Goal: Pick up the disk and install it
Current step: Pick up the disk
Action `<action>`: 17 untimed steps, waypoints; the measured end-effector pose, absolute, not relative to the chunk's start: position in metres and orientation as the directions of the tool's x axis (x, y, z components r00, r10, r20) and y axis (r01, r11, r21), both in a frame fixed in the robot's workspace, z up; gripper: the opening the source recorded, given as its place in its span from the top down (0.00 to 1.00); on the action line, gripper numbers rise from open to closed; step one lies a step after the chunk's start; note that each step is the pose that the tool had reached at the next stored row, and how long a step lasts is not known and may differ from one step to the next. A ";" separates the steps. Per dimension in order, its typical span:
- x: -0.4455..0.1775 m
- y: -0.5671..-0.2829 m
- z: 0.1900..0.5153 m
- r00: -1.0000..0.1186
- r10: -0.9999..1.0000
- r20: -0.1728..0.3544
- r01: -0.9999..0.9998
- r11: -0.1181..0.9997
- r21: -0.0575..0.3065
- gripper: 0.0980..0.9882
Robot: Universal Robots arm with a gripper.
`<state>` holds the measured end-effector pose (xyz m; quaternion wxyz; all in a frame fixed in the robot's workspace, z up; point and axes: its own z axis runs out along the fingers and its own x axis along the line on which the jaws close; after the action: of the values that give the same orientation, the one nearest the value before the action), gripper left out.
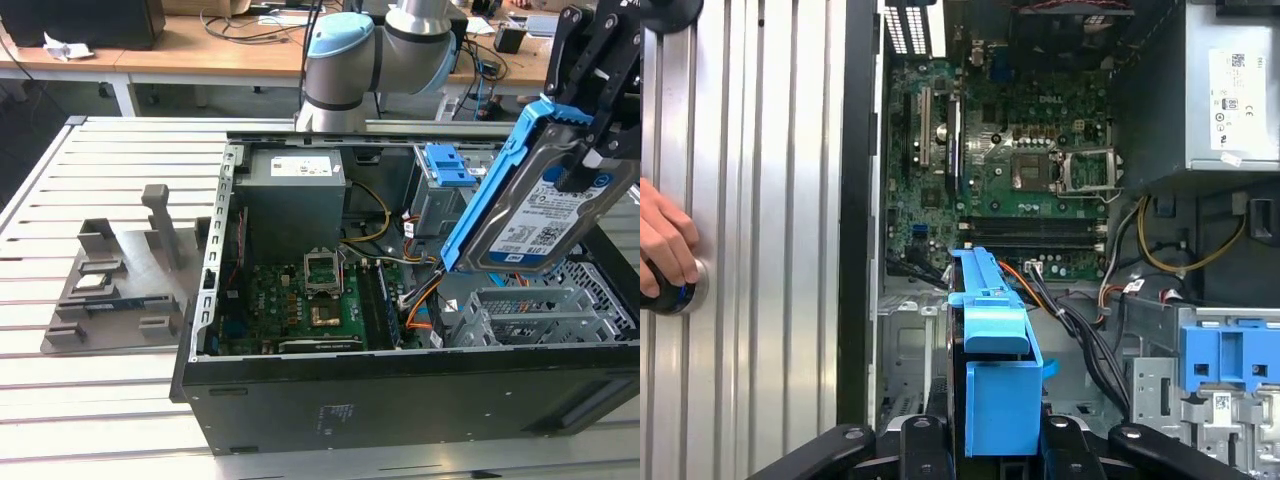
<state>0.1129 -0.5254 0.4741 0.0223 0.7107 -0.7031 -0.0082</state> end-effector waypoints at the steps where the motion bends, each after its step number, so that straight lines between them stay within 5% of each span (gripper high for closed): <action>1: 0.113 -0.527 0.473 0.011 -1.000 0.020 -0.999 -0.010 0.043 0.70; 17: 0.143 -0.541 0.458 0.007 -1.000 0.020 -0.999 -0.006 0.043 0.70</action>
<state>0.1425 -0.5412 0.4585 0.0225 0.7091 -0.7047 -0.0081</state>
